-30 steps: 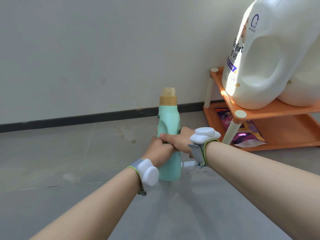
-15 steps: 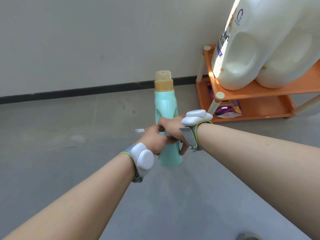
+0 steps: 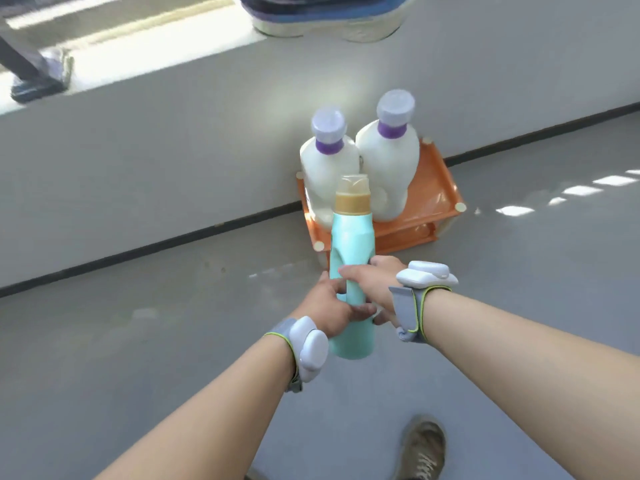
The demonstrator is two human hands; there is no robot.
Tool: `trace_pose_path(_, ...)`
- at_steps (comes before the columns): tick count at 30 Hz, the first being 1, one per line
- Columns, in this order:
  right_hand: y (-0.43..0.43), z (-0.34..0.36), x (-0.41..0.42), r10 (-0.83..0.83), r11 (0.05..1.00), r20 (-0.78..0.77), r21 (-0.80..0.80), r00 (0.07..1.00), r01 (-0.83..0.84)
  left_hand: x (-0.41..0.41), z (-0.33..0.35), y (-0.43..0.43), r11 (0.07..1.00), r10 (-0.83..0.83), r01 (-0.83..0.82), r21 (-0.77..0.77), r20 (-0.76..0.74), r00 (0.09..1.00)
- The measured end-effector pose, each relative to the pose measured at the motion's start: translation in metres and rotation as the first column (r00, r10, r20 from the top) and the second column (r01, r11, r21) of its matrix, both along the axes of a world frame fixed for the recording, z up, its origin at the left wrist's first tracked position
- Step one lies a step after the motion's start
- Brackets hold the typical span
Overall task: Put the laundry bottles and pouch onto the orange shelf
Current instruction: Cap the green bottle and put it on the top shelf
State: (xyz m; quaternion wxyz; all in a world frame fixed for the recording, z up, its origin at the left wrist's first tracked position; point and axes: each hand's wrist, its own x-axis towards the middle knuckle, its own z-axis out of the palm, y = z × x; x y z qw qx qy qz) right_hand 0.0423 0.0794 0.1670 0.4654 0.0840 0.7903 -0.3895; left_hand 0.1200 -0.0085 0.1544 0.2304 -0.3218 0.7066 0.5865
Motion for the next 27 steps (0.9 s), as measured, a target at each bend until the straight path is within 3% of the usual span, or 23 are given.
trace_pose_path(3, 0.057, 0.029, -0.046, -0.118, 0.991, 0.02, -0.056, 0.993, 0.119, -0.047, 0.025, 0.043, 0.995, -0.096, 0.097, 0.021, -0.038, 0.995)
trace_pose_path(8, 0.118, 0.046, -0.097, -0.183, 0.982, -0.059, -0.062, 0.981, 0.179, -0.108, 0.046, 0.096, 0.993, -0.092, 0.092, 0.076, 0.005, 0.996)
trace_pose_path(16, 0.15, 0.044, -0.165, -0.305, 0.946, -0.167, -0.17, 0.938, 0.277, -0.208, 0.07, 0.111, 0.914, 0.18, -0.243, 0.326, 0.212, 0.96)
trace_pose_path(20, 0.144, 0.028, -0.217, -0.206, 0.973, -0.205, -0.15, 0.957, 0.177, -0.267, 0.054, 0.1, 0.777, 0.284, -0.393, 0.491, 0.283, 0.916)
trace_pose_path(25, 0.131, 0.005, -0.27, -0.116, 0.99, -0.184, -0.102, 0.976, 0.099, -0.33, 0.036, 0.094, 0.729, 0.294, -0.396, 0.558, 0.267, 0.918)
trace_pose_path(27, 0.125, -0.004, -0.294, -0.1, 0.992, -0.083, -0.081, 0.992, 0.094, -0.352, 0.026, 0.098, 0.725, 0.332, -0.442, 0.528, 0.295, 0.896)
